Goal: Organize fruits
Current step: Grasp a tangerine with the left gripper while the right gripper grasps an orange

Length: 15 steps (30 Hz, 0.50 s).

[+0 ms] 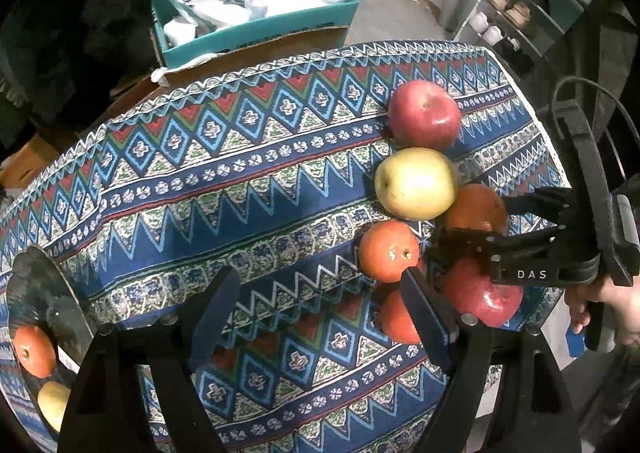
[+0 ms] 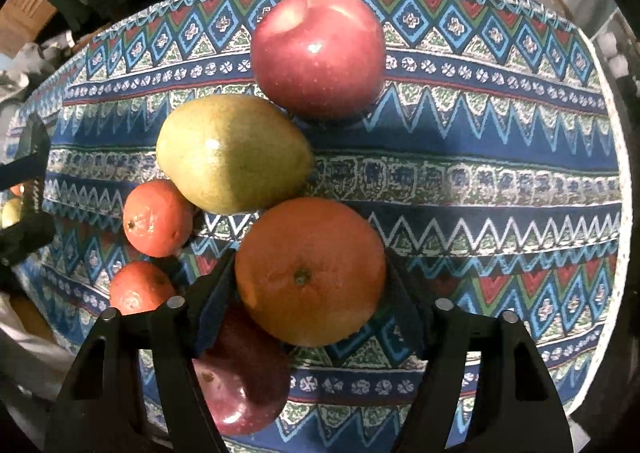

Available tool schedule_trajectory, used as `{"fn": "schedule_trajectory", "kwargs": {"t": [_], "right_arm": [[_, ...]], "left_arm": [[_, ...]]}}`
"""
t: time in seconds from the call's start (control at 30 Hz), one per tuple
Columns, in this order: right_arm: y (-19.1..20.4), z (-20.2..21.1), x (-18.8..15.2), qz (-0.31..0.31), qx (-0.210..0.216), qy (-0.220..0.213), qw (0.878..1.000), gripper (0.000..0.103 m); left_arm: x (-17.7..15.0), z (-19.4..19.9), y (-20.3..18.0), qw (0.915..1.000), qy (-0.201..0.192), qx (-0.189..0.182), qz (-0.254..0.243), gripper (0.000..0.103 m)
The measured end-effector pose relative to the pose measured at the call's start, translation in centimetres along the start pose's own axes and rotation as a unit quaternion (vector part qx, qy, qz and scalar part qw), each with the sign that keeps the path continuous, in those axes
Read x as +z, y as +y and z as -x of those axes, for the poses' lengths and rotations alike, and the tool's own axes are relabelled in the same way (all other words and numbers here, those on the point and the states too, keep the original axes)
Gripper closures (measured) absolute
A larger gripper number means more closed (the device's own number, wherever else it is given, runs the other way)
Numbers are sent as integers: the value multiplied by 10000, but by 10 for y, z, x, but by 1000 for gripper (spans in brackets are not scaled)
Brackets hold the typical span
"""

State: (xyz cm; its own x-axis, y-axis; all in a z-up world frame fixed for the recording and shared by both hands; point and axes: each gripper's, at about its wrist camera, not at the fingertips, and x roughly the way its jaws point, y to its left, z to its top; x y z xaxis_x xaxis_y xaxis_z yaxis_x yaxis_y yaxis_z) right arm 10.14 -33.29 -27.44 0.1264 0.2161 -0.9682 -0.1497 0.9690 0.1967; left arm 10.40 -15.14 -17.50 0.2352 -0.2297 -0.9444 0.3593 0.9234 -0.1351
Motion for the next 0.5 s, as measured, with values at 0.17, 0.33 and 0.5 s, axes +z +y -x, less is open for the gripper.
{"fn": "schedule_trajectory", "kwargs": {"t": [0.17, 0.33, 0.5], "right_arm": [[-3, 1, -2, 43, -7, -68, 10000, 33], [-22, 12, -2, -12, -256, -190, 9995, 34], [-39, 18, -4, -137, -328, -301, 9989, 34]], "left_arm": [[6, -10, -12, 9999, 58, -57, -99, 19], [12, -25, -23, 9997, 154, -55, -206, 19], [18, -41, -31, 9993, 276, -47, -267, 19]]}}
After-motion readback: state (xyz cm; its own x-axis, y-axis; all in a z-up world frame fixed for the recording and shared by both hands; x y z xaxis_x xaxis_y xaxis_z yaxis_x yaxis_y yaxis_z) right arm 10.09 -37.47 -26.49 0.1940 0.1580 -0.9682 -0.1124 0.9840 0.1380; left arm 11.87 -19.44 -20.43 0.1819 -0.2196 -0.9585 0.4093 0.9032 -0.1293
